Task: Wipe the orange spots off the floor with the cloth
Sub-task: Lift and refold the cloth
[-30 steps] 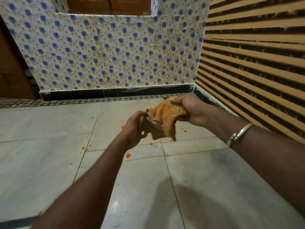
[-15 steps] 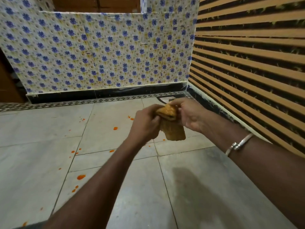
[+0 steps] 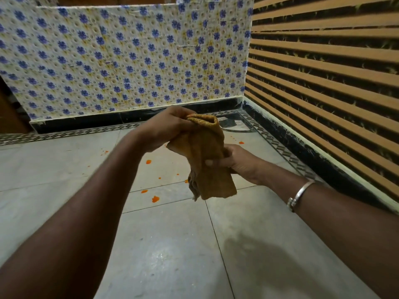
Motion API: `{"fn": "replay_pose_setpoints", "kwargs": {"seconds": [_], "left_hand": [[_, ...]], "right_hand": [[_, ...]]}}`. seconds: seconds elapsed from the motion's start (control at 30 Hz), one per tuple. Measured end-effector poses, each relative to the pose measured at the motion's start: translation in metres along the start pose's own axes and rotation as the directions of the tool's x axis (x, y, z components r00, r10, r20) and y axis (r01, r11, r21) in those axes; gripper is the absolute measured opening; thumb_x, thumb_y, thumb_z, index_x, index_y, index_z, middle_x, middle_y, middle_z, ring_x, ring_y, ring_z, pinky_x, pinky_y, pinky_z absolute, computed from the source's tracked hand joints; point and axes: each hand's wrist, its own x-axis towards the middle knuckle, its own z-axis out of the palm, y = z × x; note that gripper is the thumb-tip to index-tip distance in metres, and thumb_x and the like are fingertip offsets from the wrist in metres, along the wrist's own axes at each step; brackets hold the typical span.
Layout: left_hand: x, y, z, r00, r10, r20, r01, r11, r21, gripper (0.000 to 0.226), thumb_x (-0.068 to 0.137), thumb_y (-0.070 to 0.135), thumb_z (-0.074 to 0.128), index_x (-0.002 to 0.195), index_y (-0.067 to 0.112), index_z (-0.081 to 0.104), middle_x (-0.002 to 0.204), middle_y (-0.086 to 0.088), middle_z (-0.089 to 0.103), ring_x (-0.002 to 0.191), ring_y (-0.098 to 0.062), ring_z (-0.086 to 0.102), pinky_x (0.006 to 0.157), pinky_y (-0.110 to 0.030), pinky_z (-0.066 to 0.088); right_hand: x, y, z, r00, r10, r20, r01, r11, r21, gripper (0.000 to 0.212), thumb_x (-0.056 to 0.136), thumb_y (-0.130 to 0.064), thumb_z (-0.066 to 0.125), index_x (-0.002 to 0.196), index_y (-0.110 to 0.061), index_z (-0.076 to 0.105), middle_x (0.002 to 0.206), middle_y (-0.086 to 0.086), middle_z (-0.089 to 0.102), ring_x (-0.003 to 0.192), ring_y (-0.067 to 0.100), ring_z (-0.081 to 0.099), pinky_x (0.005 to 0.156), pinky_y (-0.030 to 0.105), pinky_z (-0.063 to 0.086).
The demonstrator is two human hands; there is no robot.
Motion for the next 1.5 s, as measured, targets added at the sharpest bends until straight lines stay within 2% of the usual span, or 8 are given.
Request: {"fn": "replay_pose_setpoints", "kwargs": {"seconds": [0.17, 0.47, 0.7, 0.87, 1.03, 1.2, 1.33, 1.5], "left_hand": [[0.004, -0.018, -0.017, 0.997, -0.069, 0.041, 0.07, 0.997, -0.029, 0.018, 0.1, 0.02, 0.062, 0.112, 0.014, 0.074, 0.105, -0.005, 0.073, 0.104, -0.027, 0.069, 0.088, -0.041, 0.058], [-0.001, -0.034, 0.008, 0.986, -0.074, -0.149, 0.086, 0.993, 0.077, 0.027, 0.102, 0.034, 0.06, 0.125, 0.024, 0.07, 0.116, -0.005, 0.07, 0.11, -0.027, 0.068, 0.095, -0.055, 0.058], [-0.028, -0.048, 0.083, 0.977, 0.208, -0.046, -0.18, 0.921, 0.346, 0.037, 0.103, 0.014, 0.06, 0.136, 0.03, 0.066, 0.096, 0.006, 0.073, 0.07, 0.006, 0.066, 0.063, -0.013, 0.05], [-0.04, -0.077, 0.116, 0.952, 0.296, -0.084, -0.266, 0.929, 0.256, 0.044, 0.099, 0.011, 0.066, 0.141, 0.025, 0.065, 0.15, 0.001, 0.058, 0.137, -0.014, 0.056, 0.108, -0.039, 0.052], [-0.047, -0.085, 0.122, 0.943, 0.32, -0.09, -0.281, 0.913, 0.295, 0.068, 0.093, 0.024, 0.076, 0.155, 0.021, 0.048, 0.162, 0.001, 0.044, 0.149, -0.015, 0.04, 0.118, -0.037, 0.041], [-0.045, -0.078, 0.119, 0.859, 0.355, -0.369, -0.178, 0.883, 0.435, 0.084, 0.084, 0.0, 0.071, 0.156, 0.017, 0.034, 0.144, -0.008, 0.054, 0.122, -0.021, 0.055, 0.094, -0.038, 0.053], [-0.037, -0.059, 0.096, 0.834, 0.253, -0.49, 0.003, 0.886, 0.463, 0.085, 0.087, 0.0, 0.07, 0.161, 0.013, 0.03, 0.143, -0.015, 0.058, 0.122, -0.029, 0.059, 0.096, -0.039, 0.051], [-0.044, -0.025, 0.011, 0.977, -0.026, -0.21, 0.111, 0.907, 0.405, 0.034, 0.095, -0.001, 0.064, 0.127, 0.013, 0.065, 0.1, -0.011, 0.076, 0.073, -0.017, 0.074, 0.061, -0.031, 0.062]], "right_hand": [[-0.005, 0.009, 0.002, 0.997, 0.052, 0.056, -0.051, 0.998, -0.02, 0.049, 0.077, -0.035, 0.083, 0.12, -0.028, 0.062, 0.121, -0.003, 0.073, 0.11, 0.022, 0.069, 0.086, 0.036, 0.059], [-0.008, 0.016, 0.009, 0.965, 0.263, 0.016, -0.263, 0.957, 0.121, 0.033, 0.095, -0.024, 0.071, 0.123, -0.009, 0.064, 0.116, 0.013, 0.074, 0.103, 0.03, 0.072, 0.08, 0.04, 0.061], [-0.008, 0.003, -0.001, 0.932, 0.338, -0.131, -0.264, 0.882, 0.391, 0.025, 0.107, -0.02, 0.046, 0.111, -0.007, 0.067, 0.103, 0.016, 0.072, 0.091, 0.03, 0.07, 0.062, 0.04, 0.061], [-0.011, -0.004, 0.0, 0.926, 0.35, -0.144, -0.227, 0.818, 0.528, 0.04, 0.106, -0.018, 0.03, 0.106, 0.0, 0.066, 0.087, 0.015, 0.072, 0.082, 0.025, 0.07, 0.066, 0.039, 0.059], [-0.016, -0.016, 0.001, 0.965, 0.255, -0.062, -0.175, 0.802, 0.571, 0.041, 0.1, -0.04, 0.049, 0.102, -0.001, 0.064, 0.078, 0.011, 0.071, 0.067, 0.022, 0.07, 0.065, 0.033, 0.058], [-0.013, -0.042, 0.025, 0.972, 0.192, -0.133, -0.118, 0.895, 0.43, 0.006, 0.1, -0.012, 0.058, 0.1, -0.008, 0.063, 0.093, 0.009, 0.068, 0.082, 0.021, 0.067, 0.077, 0.033, 0.058], [-0.001, -0.068, 0.048, 0.973, 0.187, -0.132, -0.094, 0.852, 0.515, 0.015, 0.101, -0.007, 0.047, 0.099, -0.004, 0.062, 0.086, 0.011, 0.068, 0.074, 0.022, 0.067, 0.054, 0.029, 0.059], [0.015, -0.093, 0.065, 0.977, 0.173, -0.122, -0.079, 0.834, 0.547, 0.022, 0.101, -0.006, 0.045, 0.115, 0.0, 0.062, 0.104, 0.018, 0.071, 0.088, 0.026, 0.074, 0.054, 0.031, 0.061]]}}
